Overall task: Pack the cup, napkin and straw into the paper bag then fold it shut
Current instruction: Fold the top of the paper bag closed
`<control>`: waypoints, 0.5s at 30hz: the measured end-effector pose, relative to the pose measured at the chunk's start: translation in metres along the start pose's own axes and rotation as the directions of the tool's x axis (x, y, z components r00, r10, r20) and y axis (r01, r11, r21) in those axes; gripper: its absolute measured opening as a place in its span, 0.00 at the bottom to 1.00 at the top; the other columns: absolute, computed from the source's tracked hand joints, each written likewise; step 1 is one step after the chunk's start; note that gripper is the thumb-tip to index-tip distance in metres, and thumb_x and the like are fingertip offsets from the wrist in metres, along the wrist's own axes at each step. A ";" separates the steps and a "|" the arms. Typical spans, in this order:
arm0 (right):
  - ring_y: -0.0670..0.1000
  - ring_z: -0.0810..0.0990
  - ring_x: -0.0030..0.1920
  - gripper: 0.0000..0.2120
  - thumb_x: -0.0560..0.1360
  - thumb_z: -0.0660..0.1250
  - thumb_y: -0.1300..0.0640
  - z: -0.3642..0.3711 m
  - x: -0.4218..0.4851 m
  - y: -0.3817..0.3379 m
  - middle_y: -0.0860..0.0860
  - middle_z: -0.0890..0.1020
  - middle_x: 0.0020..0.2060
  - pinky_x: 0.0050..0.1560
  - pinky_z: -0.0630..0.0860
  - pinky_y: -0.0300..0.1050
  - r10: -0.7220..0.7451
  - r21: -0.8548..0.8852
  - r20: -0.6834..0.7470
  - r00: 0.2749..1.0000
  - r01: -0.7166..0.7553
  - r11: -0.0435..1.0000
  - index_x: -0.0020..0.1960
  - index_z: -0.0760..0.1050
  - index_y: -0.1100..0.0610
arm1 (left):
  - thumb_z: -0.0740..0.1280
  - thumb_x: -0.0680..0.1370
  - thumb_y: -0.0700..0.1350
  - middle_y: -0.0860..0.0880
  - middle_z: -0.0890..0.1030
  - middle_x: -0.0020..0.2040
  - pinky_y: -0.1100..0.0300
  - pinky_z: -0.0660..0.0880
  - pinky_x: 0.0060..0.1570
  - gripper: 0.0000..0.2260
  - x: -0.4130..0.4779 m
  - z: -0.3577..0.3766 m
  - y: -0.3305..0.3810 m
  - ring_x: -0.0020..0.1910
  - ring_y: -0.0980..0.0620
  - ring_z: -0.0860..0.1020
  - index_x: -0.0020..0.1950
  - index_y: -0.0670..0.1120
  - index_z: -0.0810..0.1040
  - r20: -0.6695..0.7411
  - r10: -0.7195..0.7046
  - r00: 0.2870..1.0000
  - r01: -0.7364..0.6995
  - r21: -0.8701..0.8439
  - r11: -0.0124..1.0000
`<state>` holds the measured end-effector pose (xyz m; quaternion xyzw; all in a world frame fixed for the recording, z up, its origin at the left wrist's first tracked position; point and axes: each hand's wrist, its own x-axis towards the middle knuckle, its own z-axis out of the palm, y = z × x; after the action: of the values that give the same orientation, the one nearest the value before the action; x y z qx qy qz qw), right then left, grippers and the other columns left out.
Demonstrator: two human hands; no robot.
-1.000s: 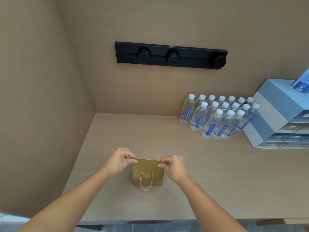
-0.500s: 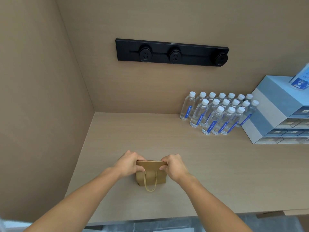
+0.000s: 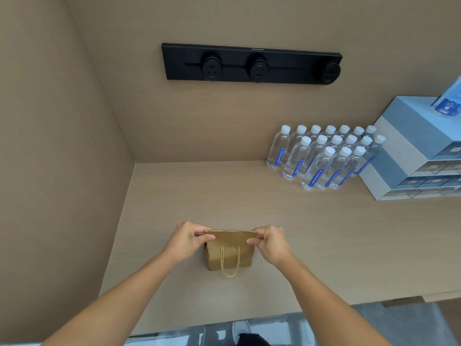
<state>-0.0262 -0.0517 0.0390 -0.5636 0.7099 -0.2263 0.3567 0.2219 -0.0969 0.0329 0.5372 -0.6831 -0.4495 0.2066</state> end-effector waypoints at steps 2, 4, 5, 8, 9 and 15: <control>0.51 0.64 0.30 0.05 0.73 0.72 0.60 -0.005 0.011 -0.003 0.50 0.70 0.26 0.35 0.67 0.41 -0.008 -0.008 0.016 1.000 0.008 1.000 0.41 0.82 0.62 | 0.73 0.74 0.44 0.56 0.88 0.44 0.70 0.73 0.45 0.04 0.009 -0.003 0.003 0.39 0.68 0.80 0.47 0.50 0.87 0.002 0.008 1.000 -0.008 0.011 1.000; 0.50 0.64 0.30 0.05 0.74 0.71 0.60 -0.011 0.023 -0.006 0.49 0.69 0.26 0.35 0.66 0.41 -0.009 -0.003 0.028 1.000 0.009 1.000 0.42 0.82 0.62 | 0.73 0.75 0.44 0.56 0.88 0.43 0.71 0.73 0.44 0.04 0.018 -0.005 0.007 0.38 0.69 0.80 0.47 0.51 0.87 -0.020 0.006 1.000 -0.006 0.030 1.000; 0.50 0.65 0.30 0.05 0.74 0.71 0.61 -0.014 0.029 -0.009 0.50 0.70 0.27 0.36 0.67 0.41 -0.016 0.001 0.032 0.999 0.016 1.000 0.42 0.83 0.62 | 0.73 0.75 0.45 0.56 0.88 0.43 0.69 0.73 0.44 0.04 0.023 -0.006 0.010 0.38 0.67 0.80 0.47 0.51 0.87 -0.033 0.001 0.999 0.000 0.040 0.999; 0.52 0.65 0.31 0.06 0.75 0.70 0.61 -0.024 0.050 -0.018 0.50 0.69 0.27 0.35 0.66 0.41 -0.042 -0.001 0.034 0.999 0.042 0.999 0.42 0.83 0.62 | 0.72 0.75 0.46 0.56 0.88 0.43 0.62 0.75 0.48 0.04 0.041 -0.013 0.019 0.40 0.62 0.81 0.47 0.53 0.87 -0.061 -0.010 0.998 0.014 0.056 0.998; 0.53 0.64 0.31 0.06 0.75 0.70 0.61 -0.028 0.057 -0.021 0.50 0.68 0.26 0.34 0.65 0.41 -0.055 -0.008 0.031 0.998 0.055 0.998 0.42 0.82 0.64 | 0.72 0.75 0.46 0.55 0.88 0.44 0.62 0.75 0.50 0.04 0.049 -0.016 0.023 0.43 0.60 0.83 0.48 0.53 0.87 -0.076 -0.014 0.997 0.019 0.060 0.998; 0.54 0.64 0.33 0.08 0.76 0.69 0.62 -0.056 0.110 -0.043 0.52 0.68 0.27 0.33 0.65 0.41 -0.108 -0.057 -0.002 0.994 0.108 0.993 0.42 0.81 0.67 | 0.73 0.74 0.44 0.50 0.88 0.48 0.57 0.77 0.59 0.07 0.099 -0.028 0.045 0.50 0.54 0.85 0.52 0.47 0.87 -0.203 -0.056 0.978 0.063 0.033 0.997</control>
<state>-0.0538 -0.1734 0.0780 -0.6103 0.6855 -0.2266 0.3259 0.1855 -0.1982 0.0652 0.6041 -0.6509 -0.3854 0.2508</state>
